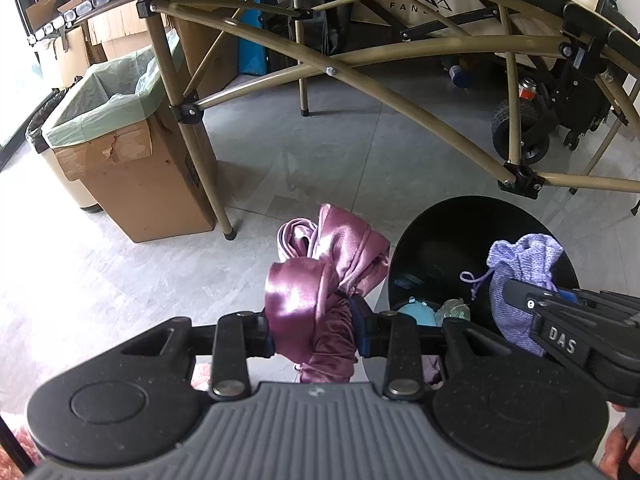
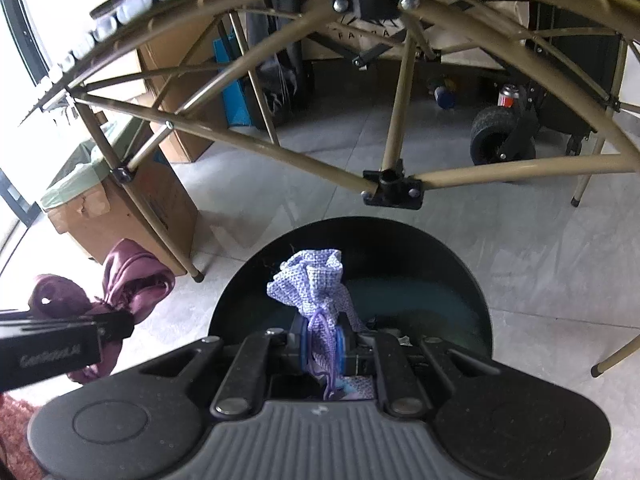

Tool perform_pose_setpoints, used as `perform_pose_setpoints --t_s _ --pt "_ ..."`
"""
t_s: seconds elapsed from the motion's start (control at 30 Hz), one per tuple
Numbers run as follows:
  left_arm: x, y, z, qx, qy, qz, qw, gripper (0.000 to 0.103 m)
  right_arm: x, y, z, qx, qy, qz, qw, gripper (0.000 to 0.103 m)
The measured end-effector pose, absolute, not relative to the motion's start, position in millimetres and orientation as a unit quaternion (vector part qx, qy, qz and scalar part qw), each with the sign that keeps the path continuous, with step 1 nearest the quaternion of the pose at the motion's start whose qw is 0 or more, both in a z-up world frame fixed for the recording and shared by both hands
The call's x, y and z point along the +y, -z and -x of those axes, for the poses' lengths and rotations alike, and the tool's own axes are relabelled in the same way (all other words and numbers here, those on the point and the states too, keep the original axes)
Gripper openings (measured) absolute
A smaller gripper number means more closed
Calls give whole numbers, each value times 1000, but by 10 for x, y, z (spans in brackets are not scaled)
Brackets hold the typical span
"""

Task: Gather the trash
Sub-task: 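Lower the right tool into the bin and open it to drop the pouch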

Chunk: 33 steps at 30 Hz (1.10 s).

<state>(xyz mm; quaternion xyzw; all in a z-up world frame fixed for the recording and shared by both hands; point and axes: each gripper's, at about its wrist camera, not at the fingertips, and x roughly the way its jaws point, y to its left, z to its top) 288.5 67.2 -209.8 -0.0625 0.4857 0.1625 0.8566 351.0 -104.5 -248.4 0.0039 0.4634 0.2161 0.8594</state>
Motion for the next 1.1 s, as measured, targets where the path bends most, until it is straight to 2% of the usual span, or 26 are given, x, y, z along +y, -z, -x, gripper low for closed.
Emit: perform_pose_setpoints --t_s 0.23,0.27,0.3,0.33,0.37,0.4,0.47,1.1 --pt "688 2111 -2905 490 -165 67 853 35 -1014 2550 -3525 490 -203 5 848 21" --pt "685 2106 -2909 489 -165 67 854 35 -1023 2555 -3529 494 -204 4 845 31" --pt "683 2103 -2906 488 -165 67 854 35 -1037 2553 -3534 497 -203 1 843 49" --pt "686 2102 -2906 488 -166 67 854 35 -1049 2549 -3538 499 -200 -1 843 60" --pt "690 2105 -2905 488 -167 68 854 35 -1059 2543 -3540 500 -195 -1 844 79" --pt "693 2110 -2905 489 -167 68 853 35 -1069 2539 -3543 502 -191 1 844 92" --pt "693 2116 -2903 490 -168 67 853 35 -1073 2534 -3553 507 -185 7 842 101" --pt "684 2110 -2898 489 -165 69 854 35 -1174 2484 -3510 515 -180 21 838 103"
